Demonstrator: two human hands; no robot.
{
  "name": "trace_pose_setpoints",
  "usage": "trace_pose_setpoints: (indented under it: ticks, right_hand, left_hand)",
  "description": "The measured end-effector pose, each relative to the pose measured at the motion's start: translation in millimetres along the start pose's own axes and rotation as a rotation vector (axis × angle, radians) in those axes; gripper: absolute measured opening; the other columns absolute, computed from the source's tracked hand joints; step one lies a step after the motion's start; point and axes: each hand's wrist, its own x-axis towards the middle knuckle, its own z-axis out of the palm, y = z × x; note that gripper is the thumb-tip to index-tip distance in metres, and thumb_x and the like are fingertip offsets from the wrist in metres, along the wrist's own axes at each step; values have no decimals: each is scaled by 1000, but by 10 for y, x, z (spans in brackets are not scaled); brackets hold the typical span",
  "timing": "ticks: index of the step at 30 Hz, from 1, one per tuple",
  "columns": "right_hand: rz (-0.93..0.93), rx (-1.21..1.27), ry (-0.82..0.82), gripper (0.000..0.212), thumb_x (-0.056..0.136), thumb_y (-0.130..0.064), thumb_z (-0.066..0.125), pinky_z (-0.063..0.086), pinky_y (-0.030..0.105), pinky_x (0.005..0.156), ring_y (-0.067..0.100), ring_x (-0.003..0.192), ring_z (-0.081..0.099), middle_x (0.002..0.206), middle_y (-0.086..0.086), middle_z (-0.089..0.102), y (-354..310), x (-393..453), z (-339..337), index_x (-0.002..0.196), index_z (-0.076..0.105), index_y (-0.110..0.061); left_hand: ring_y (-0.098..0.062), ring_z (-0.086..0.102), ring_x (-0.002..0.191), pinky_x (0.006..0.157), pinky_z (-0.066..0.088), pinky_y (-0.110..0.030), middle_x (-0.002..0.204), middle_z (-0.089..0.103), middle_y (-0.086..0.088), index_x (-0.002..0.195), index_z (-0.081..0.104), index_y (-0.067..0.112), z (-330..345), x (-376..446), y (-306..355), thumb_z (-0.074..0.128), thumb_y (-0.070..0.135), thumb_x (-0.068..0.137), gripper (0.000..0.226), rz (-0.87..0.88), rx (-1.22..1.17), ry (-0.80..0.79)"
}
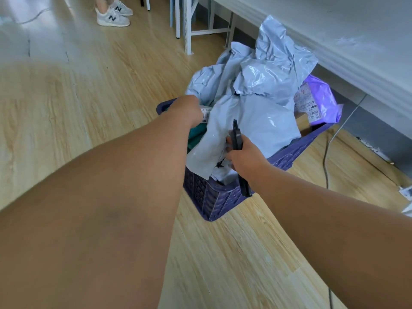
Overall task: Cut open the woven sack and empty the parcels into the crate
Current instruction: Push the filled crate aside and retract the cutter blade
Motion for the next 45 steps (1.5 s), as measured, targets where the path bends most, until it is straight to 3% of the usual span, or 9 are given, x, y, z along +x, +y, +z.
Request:
trace_pose_setpoints:
  ticks: [5, 8, 10, 13, 21, 30, 34, 39, 45]
  right_hand:
    - [-46, 198, 90, 40, 91, -2, 47, 51, 34, 82, 15, 91, 63, 111, -7, 65, 63, -179, -214, 118, 52, -31]
    - [9, 219, 263, 30, 93, -8, 47, 52, 30, 65, 12, 64, 63, 92, -2, 69, 233, -328, -588, 114, 50, -29]
    - [101, 178, 326, 11, 94, -22, 51, 50, 36, 63, 21, 64, 57, 93, 11, 68, 376, -439, -923, 105, 52, -20]
    - [205, 326, 461, 29, 95, -41, 48, 44, 32, 53, 19, 56, 49, 78, 8, 61, 489, -591, -1548, 88, 52, -13]
    - [105, 595, 720, 11, 96, -22, 56, 47, 32, 67, 16, 62, 50, 73, 3, 57, 528, -966, -3046, 88, 54, -14]
    - [122, 516, 698, 18, 98, -33, 51, 53, 44, 92, 28, 99, 66, 103, 6, 68, 512, -1036, -3457, 105, 62, -20]
    - [81, 641, 720, 18, 98, -15, 49, 52, 44, 93, 27, 92, 63, 91, 4, 67, 470, -970, -3511, 84, 60, -15]
    - [73, 716, 704, 29, 96, 1, 37, 49, 32, 63, 23, 80, 60, 87, 2, 63, 403, -943, -3573, 81, 57, -13]
    - [71, 787, 785, 25, 98, -9, 42, 50, 38, 82, 21, 77, 61, 81, -1, 64, 348, -872, -3701, 80, 58, -16]
  left_hand:
    - [-23, 48, 120, 103, 34, -41, 130, 53, 1, 128, 52, 21, 255, -300, 227, 48, 11, 92, 38, 87, -30, 505]
    - [-22, 43, 126, 105, 33, -36, 135, 50, 0, 131, 52, 21, 486, -440, 698, 48, 7, 90, 43, 365, -77, 547]
    - [-22, 47, 123, 102, 37, -32, 132, 53, -2, 129, 54, 20, 721, -588, 1159, 47, 9, 92, 39, 482, -210, 318]
    - [-22, 56, 115, 96, 42, -28, 125, 60, -3, 124, 58, 16, 1086, -892, 1872, 51, 24, 95, 30, 431, -325, -151]
    - [-23, 68, 104, 86, 56, -45, 120, 65, -7, 120, 57, 14, 1504, -1519, 2898, 49, 38, 98, 34, 273, -444, -1135]
    - [-17, 67, 70, 54, 55, -18, 90, 68, -4, 114, 63, 16, 1513, -1663, 3552, 47, 17, 101, 20, 376, -731, -860]
    - [-20, 66, 76, 66, 57, -23, 90, 67, -8, 114, 63, 9, 1500, -1677, 3625, 53, 9, 97, 19, 269, -860, -931]
    - [-22, 66, 88, 58, 58, -19, 106, 68, -14, 120, 63, 8, 1531, -1671, 3705, 62, 3, 90, 30, 242, -931, -832]
    - [-21, 69, 83, 71, 59, -24, 99, 71, -11, 118, 64, 12, 1599, -1647, 3796, 66, 6, 88, 31, 257, -976, -852]
